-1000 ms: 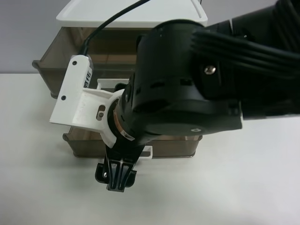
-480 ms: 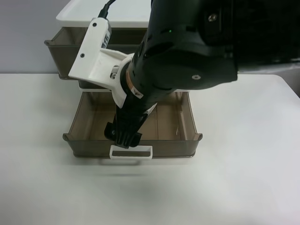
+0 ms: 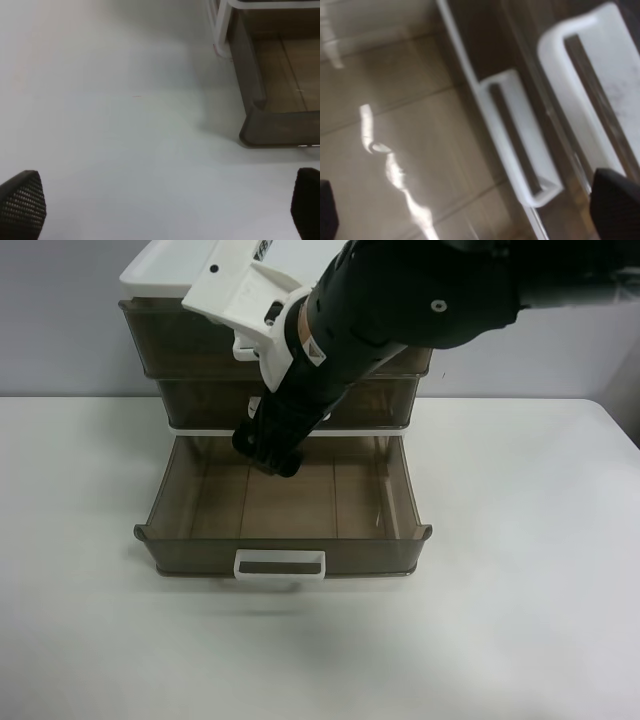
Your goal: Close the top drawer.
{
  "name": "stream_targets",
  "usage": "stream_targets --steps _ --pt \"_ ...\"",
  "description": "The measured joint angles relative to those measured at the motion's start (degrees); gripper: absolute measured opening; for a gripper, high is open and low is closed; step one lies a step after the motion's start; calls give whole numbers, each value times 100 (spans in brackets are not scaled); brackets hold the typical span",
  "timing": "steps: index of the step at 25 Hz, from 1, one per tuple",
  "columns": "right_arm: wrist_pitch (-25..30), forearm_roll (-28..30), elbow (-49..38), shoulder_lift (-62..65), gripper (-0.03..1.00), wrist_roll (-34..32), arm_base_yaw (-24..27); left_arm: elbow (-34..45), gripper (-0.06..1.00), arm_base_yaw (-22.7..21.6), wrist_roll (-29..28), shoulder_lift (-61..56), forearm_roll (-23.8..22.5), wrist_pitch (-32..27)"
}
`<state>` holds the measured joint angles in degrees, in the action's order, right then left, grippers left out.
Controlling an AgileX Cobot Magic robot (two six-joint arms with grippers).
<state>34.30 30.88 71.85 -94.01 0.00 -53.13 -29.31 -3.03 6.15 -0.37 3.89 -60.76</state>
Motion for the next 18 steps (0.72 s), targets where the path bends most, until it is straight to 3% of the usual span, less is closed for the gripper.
stream_targets --steps 11,18 --pt "-147 -86 455 -418 99 73 204 0 99 0 0 0 0 0" --pt "38 -524 672 -484 99 307 194 0 99 0 0 0 0 0"
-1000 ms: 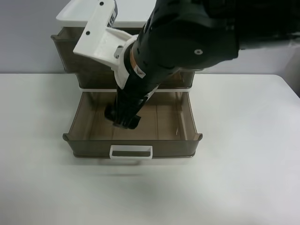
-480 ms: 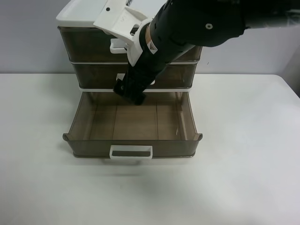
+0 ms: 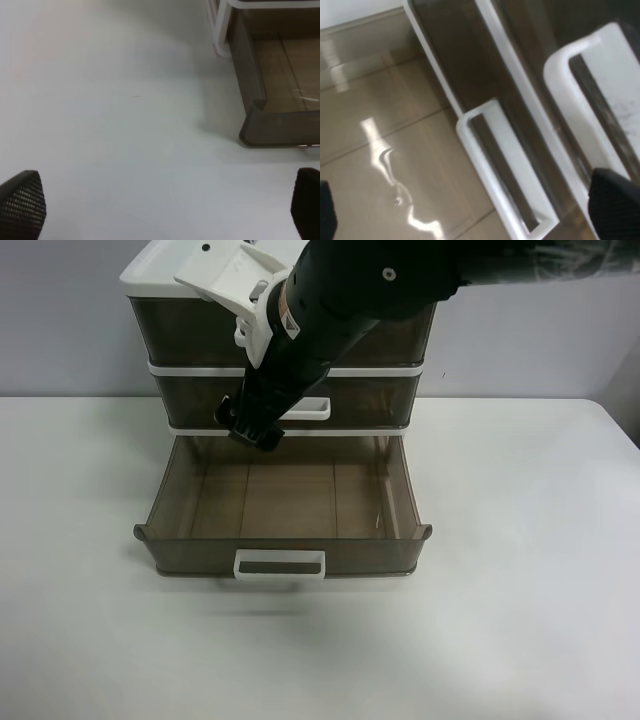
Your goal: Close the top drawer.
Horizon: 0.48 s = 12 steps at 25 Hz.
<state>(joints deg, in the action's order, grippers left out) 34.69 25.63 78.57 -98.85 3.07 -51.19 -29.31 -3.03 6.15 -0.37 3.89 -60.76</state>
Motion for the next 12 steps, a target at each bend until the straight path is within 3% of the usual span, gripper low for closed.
stream_targets --steps 5,12 --pt "956 -768 11 505 99 592 -234 0 99 0 0 0 -5 0" --pt "2913 -1436 11 1726 99 574 -577 0 99 0 0 0 -5 0"
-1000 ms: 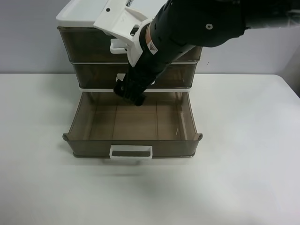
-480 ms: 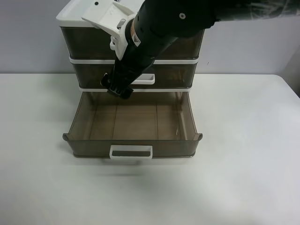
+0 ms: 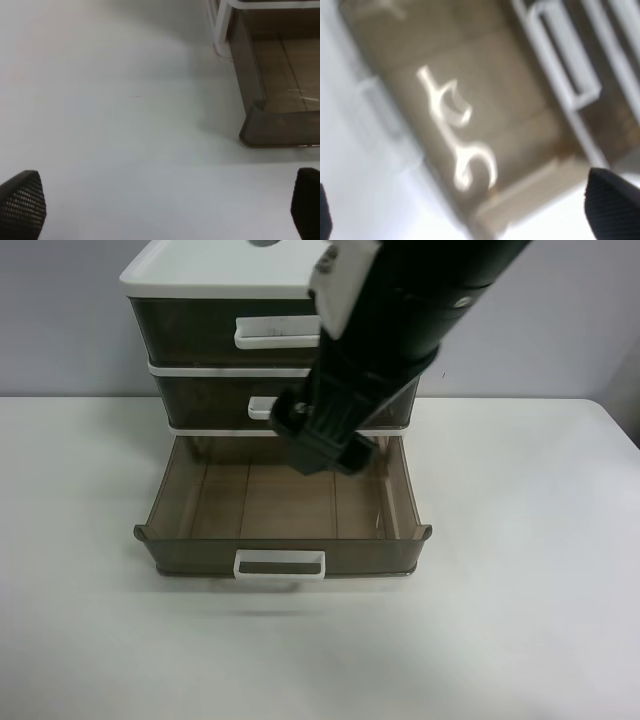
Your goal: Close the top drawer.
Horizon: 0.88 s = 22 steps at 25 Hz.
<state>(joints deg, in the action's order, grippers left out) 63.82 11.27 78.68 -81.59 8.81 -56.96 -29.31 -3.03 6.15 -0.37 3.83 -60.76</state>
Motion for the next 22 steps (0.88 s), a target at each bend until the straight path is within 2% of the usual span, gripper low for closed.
stream_targets --steps 3,13,18,22 --pt "507 -69 -13 519 99 -95 0 0 99 0 0 0 0 0" --pt "571 -42 -1272 3631 99 -547 0 0 99 0 0 0 0 0" --pt "584 -1 -2156 5366 99 -616 0 0 99 0 0 0 0 0" --pt "584 -1 -2902 6439 99 -987 17 0 99 0 0 0 0 0"
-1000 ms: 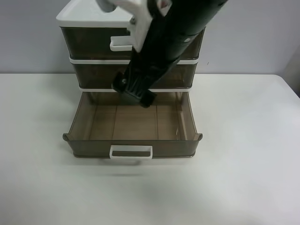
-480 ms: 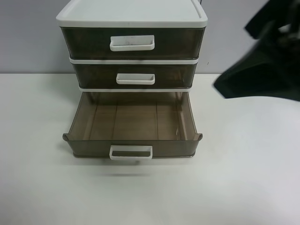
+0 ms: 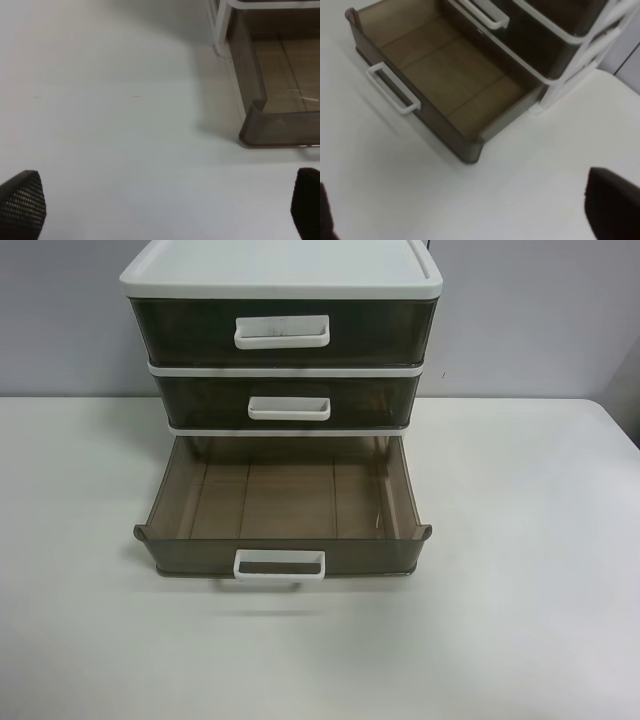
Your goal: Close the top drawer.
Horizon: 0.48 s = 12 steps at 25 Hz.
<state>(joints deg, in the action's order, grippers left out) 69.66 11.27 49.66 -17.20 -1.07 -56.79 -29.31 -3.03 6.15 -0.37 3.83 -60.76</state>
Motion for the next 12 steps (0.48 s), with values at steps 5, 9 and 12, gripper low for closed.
stream_targets --steps 5,9,12 --pt "-162 0 -852 845 99 -346 454 0 99 0 0 0 0 0" --pt "-621 -262 -1543 1255 99 -352 1586 0 99 0 0 0 0 0" --pt "-638 -665 -1895 1471 99 -302 2543 0 99 0 0 0 0 0"
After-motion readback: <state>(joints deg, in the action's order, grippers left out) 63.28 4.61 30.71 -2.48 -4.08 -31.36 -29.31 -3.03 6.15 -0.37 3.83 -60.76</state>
